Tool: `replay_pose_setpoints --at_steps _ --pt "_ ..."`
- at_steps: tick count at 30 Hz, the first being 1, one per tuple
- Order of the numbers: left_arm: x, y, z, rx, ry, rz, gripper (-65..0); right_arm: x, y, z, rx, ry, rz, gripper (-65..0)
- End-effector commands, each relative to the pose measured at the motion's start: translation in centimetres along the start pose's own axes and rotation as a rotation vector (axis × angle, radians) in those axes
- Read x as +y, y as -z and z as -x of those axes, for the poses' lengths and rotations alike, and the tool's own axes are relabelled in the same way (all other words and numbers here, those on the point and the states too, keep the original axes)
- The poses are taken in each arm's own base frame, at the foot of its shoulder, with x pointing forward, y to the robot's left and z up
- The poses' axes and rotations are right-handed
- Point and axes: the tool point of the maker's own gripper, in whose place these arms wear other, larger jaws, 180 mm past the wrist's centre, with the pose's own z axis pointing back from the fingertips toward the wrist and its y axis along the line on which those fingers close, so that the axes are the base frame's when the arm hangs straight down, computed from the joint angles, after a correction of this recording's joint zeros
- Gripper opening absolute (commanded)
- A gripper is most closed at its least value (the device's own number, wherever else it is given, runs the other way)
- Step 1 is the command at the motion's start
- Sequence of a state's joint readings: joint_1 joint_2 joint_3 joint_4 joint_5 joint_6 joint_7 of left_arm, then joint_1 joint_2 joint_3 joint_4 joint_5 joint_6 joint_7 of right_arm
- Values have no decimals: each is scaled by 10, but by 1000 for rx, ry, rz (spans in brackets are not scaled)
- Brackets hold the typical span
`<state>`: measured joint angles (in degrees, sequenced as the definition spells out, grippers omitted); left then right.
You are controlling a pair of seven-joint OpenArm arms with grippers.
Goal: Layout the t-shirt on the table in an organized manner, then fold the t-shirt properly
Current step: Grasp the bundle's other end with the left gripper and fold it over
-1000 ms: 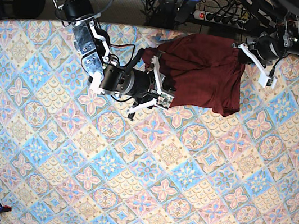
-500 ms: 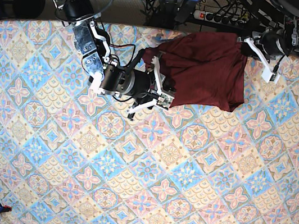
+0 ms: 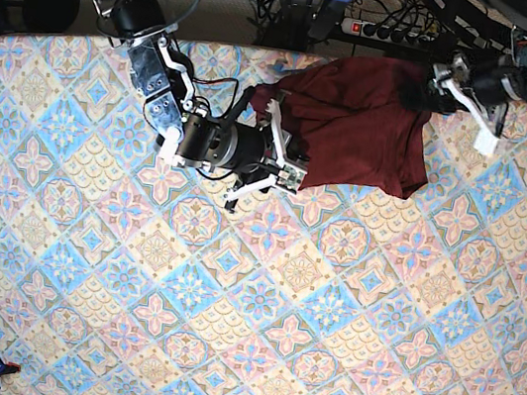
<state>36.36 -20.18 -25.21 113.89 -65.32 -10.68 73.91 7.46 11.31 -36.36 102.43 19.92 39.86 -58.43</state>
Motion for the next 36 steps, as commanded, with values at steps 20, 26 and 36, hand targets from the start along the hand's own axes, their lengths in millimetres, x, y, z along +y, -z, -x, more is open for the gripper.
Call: replay_pose_setpoints --at_steps 20,26,36 --pt "-83 97 50 101 199 65 -650 -35 37 -10 -21 79 -13 -573" --pt "-70 130 72 168 280 -3 -650 -44 55 44 215 1 56 -574" --pt "-45 141 30 98 402 -119 -650 -52 30 70 345 -93 99 -575"
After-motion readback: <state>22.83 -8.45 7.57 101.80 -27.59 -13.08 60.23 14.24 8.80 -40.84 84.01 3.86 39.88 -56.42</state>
